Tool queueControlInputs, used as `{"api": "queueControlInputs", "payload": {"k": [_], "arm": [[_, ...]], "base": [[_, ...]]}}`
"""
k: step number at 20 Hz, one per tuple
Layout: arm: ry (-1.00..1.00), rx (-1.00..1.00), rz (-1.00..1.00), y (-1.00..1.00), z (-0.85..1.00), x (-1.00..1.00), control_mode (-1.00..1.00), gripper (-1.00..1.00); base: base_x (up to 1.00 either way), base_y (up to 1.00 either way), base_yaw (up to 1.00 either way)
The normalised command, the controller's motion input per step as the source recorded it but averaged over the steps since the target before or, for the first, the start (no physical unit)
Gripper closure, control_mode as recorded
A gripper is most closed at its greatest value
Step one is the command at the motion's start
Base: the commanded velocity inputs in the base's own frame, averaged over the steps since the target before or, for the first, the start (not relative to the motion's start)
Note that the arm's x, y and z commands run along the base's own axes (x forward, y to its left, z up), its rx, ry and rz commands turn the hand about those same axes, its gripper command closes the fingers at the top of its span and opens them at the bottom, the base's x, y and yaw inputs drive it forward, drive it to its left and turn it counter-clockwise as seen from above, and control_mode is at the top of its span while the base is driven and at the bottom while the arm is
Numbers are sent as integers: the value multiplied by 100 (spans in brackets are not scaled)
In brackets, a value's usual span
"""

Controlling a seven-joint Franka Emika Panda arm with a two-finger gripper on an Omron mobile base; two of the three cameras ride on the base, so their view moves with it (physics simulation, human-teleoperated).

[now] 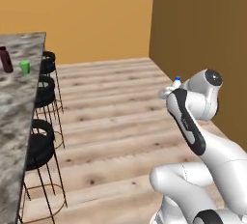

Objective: Place the drinks on the dining counter in a tight cluster.

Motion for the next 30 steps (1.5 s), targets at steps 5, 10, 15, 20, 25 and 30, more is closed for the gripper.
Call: {"api": "queueControlInputs", "payload": {"k": [5,10,15,20,25,30], "arm": [[0,0,0,0,0,0,100,100],[0,0,0,0,0,0,100,100],[0,0,0,0,0,0,100,100],[0,0,0,0,0,0,100,100],[0,0,0,0,0,0,100,100],[0,0,0,0,0,0,100,100]], "base": [[81,-14,1],[79,-17,1],[79,-19,1],[78,-19,1],[78,-19,1],[78,-19,1]]}}
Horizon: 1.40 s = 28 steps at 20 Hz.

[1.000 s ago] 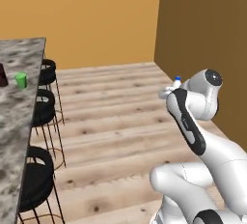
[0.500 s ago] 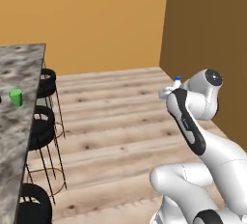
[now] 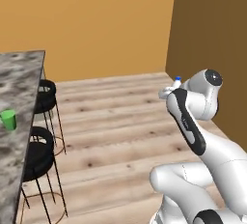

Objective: Place the drinks on the dining counter in a tight cluster.

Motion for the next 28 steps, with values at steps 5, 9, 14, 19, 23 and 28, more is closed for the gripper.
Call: {"api": "queueControlInputs", "payload": {"k": [5,9,14,19,23,28], "arm": [[0,0,0,0,0,0,100,100],[0,0,0,0,0,0,100,100],[0,0,0,0,0,0,100,100],[0,0,0,0,0,0,100,100],[0,0,0,0,0,0,100,100],[0,0,0,0,0,0,100,100]], "base": [[78,-19,1],[78,-19,3],[72,-19,13],[63,-17,28],[56,-15,42],[55,-15,43]]}}
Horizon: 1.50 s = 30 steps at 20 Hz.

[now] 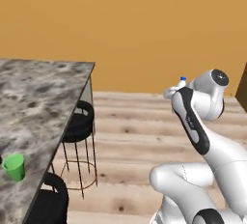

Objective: Place the drinks on the dining counter in a tight cluster.

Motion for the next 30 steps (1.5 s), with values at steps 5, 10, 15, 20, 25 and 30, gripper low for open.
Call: {"api": "queueControlInputs", "payload": {"k": [5,10,15,20,25,30], "arm": [[0,0,0,0,0,0,100,100],[0,0,0,0,0,0,100,100],[0,0,0,0,0,0,100,100],[0,0,0,0,0,0,100,100],[0,0,0,0,0,0,100,100],[0,0,0,0,0,0,100,100]], "base": [[58,-16,38],[58,-14,40],[53,-10,49],[49,-9,54],[46,-7,57],[45,-4,60]]}}
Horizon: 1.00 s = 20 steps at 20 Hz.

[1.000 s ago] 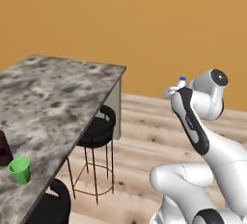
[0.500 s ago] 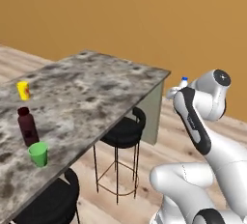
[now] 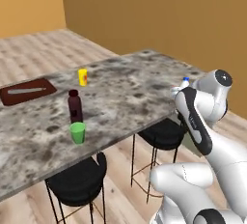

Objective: Place the drinks on the dining counter in a tight cluster.

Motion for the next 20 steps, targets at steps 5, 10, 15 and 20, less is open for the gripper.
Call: {"api": "queueControlInputs", "payload": {"k": [5,10,15,20], "arm": [[0,0,0,0,0,0,100,100],[0,0,0,0,0,0,100,100],[0,0,0,0,0,0,100,100],[0,0,0,0,0,0,100,100]], "base": [[52,-6,50],[49,-17,32],[33,-33,29],[34,-35,25]]}}
